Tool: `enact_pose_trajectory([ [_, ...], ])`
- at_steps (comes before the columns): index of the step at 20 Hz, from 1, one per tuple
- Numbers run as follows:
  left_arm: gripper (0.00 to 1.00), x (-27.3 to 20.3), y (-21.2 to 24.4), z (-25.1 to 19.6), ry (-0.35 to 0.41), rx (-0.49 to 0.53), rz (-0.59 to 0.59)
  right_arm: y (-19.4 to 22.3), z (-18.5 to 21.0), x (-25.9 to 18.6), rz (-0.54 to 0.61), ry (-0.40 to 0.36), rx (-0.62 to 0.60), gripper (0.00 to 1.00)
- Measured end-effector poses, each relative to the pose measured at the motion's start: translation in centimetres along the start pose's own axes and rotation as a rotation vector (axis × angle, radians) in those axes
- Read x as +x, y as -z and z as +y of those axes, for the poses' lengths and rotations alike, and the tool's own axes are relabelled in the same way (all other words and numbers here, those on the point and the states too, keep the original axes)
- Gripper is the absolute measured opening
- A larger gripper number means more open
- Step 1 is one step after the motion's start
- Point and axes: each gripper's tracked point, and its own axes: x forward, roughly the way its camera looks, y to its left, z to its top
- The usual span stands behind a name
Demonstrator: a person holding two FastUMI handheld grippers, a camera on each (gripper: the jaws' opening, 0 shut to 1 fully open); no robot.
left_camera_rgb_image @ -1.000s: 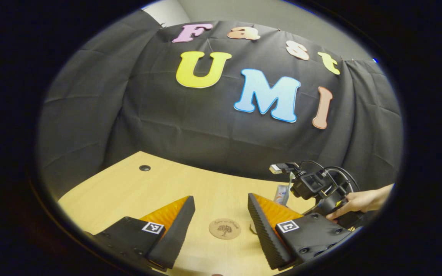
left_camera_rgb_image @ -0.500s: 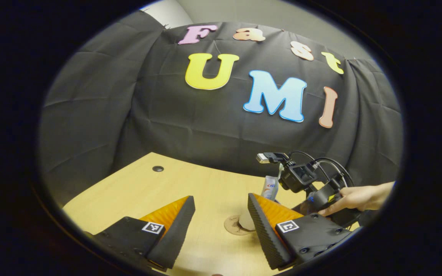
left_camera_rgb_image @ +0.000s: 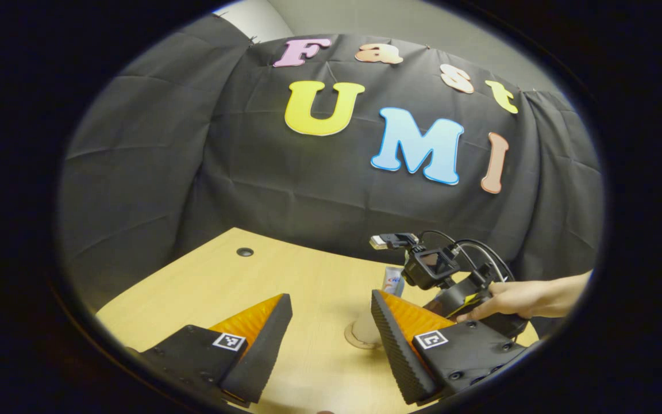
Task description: Put the toothbrush and toothpaste on the desktop into the cup, then pick up the cup and place it on the coaster on the desktop.
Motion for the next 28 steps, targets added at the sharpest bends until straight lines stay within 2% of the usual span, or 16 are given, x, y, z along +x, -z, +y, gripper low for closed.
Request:
enact_pose_trajectory([
  [1,0.91,0.0,0.0,0.0,0.002,0.002,0.001,-0.1,-0.1,0.4,0.002,0.002,-0.002,0.24],
  [2,0.91,-0.1,0.0,-0.1,0.006,0.004,0.001,-0.2,-0.5,-0.5,-0.007,0.000,-0.002,0.34],
  [3,0.91,-0.1,0.0,-0.2,0.009,0.003,0.000,0.0,-0.8,-0.9,-0.006,0.000,-0.002,0.29],
  [5,0.91,-0.2,-0.2,-0.5,0.016,0.003,-0.004,-0.4,-0.9,-1.3,-0.018,0.002,-0.005,0.31],
  [6,0.90,-0.3,-0.3,-0.8,0.020,0.004,-0.007,-0.5,-0.9,-2.2,-0.035,0.001,0.001,0.48],
  [7,0.91,-0.3,-0.2,-1.0,0.023,0.007,-0.006,-0.5,-0.9,-2.6,-0.048,-0.001,0.002,0.50],
  [8,0.91,-0.3,-0.2,-1.2,0.027,0.009,-0.005,-0.5,-1.0,-3.4,-0.064,0.001,0.002,0.59],
  [13,0.90,-0.9,-0.9,-3.4,0.055,0.018,-0.018,-0.1,-1.7,-8.1,-0.193,0.000,0.035,0.73],
  [15,0.91,-1.0,-1.3,-4.7,0.072,0.017,-0.025,0.5,-1.9,-10.4,-0.261,-0.010,0.071,0.75],
  [19,0.91,-1.7,-2.6,-9.0,0.136,0.031,-0.050,3.4,-2.9,-16.5,-0.430,-0.006,0.159,0.81],
  [20,0.91,-2.0,-3.1,-10.1,0.150,0.024,-0.061,4.4,-3.4,-18.7,-0.513,0.003,0.192,0.84],
  [21,0.91,-2.3,-3.5,-11.0,0.161,0.016,-0.068,5.1,-3.9,-20.0,-0.563,0.018,0.206,0.82],
  [26,0.91,-3.8,-5.3,-14.5,0.182,0.046,-0.125,7.8,-7.7,-27.8,-0.887,0.186,0.249,0.84],
  [27,0.90,-4.1,-5.6,-15.1,0.187,0.047,-0.134,8.9,-8.4,-28.7,-0.944,0.217,0.257,0.81],
  [28,0.91,-4.4,-5.6,-15.7,0.192,0.045,-0.141,9.8,-8.9,-29.6,-0.991,0.248,0.258,0.84],
])
